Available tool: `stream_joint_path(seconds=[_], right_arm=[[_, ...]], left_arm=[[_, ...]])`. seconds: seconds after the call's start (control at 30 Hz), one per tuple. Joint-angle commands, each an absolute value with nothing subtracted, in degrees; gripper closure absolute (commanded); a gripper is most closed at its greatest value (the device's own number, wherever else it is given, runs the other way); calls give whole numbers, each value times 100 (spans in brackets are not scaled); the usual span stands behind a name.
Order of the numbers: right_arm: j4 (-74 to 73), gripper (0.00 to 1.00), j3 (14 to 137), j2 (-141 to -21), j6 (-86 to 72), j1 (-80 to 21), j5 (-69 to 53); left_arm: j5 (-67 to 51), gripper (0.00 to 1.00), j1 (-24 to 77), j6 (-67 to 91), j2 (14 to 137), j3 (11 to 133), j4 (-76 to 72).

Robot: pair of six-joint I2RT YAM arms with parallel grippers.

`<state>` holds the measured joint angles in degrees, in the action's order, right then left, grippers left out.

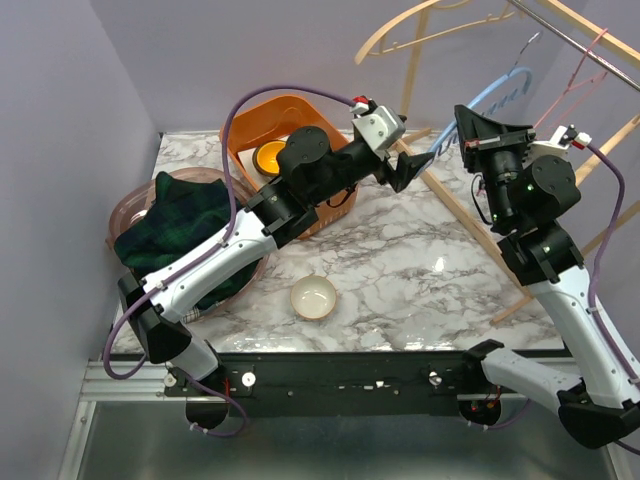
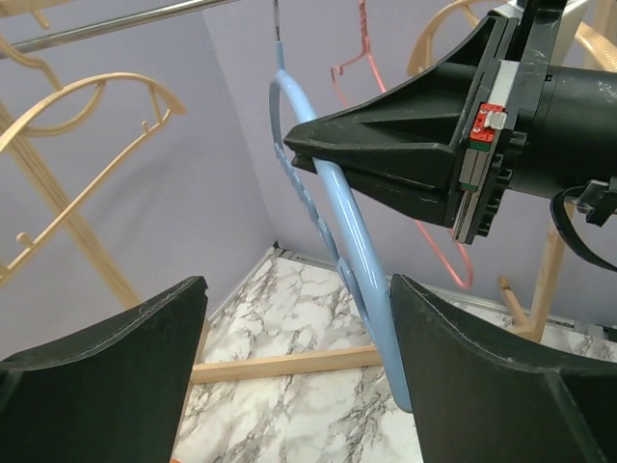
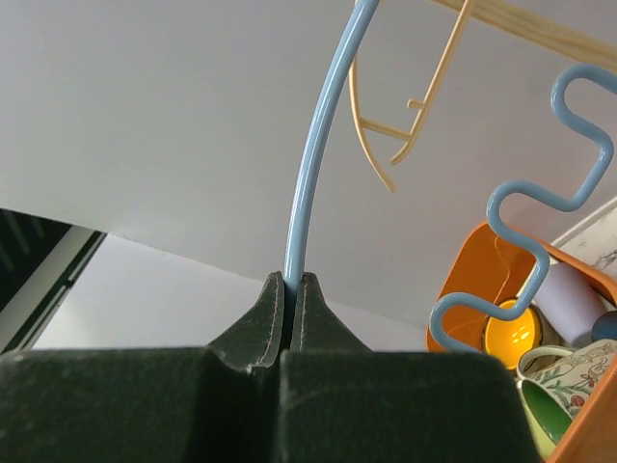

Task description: Remove the skirt from the hanger

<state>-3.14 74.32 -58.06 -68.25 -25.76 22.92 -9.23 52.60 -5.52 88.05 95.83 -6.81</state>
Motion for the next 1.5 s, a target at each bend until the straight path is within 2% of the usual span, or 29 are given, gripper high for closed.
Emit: stream_joint_path(seconds=[0.0,0.17,0.37,0.53,0.7,0.9,1.1,1.23,1.37,1.47], right_arm=[[-333,99,7392,-5450,-6530,-2566,2321],[-264,99,7269,-5379,-6836,-2566,1821],[-299,99,7014,-5230,-7346,-2566,1767],[307,99,6513,-4905,-7795,-2566,1731],[193,99,6539,-4659,-8007,-2566,1933],[246,99,6671,-4816,-7708,-2566,2004],[299,99,6776,-5027,-7348,-2566,2118],[299,99,6811,-5168,-7383,-2566,2136],[483,99,6820,-5168,-7199,-2566,1987],[642,99,6855,-5177,-7075,-2566,1697]], left_arm=[[-870,13,5265,-966,8885,9853,-615],[-1037,11,5265,-1064,8938,9686,-746],[-1203,9,5265,-1186,8912,9536,-818],[-1275,12,5265,-1450,9053,9555,-562],[-1125,16,5273,-1468,8982,9185,-984],[-941,21,5414,-1555,9430,9755,-546],[-598,15,5493,-1485,9492,9835,-369],[-449,14,5493,-1424,9562,9913,-221],[-141,25,5493,-1529,9703,9967,-115],[-114,53,5493,-1547,9730,9949,-149]])
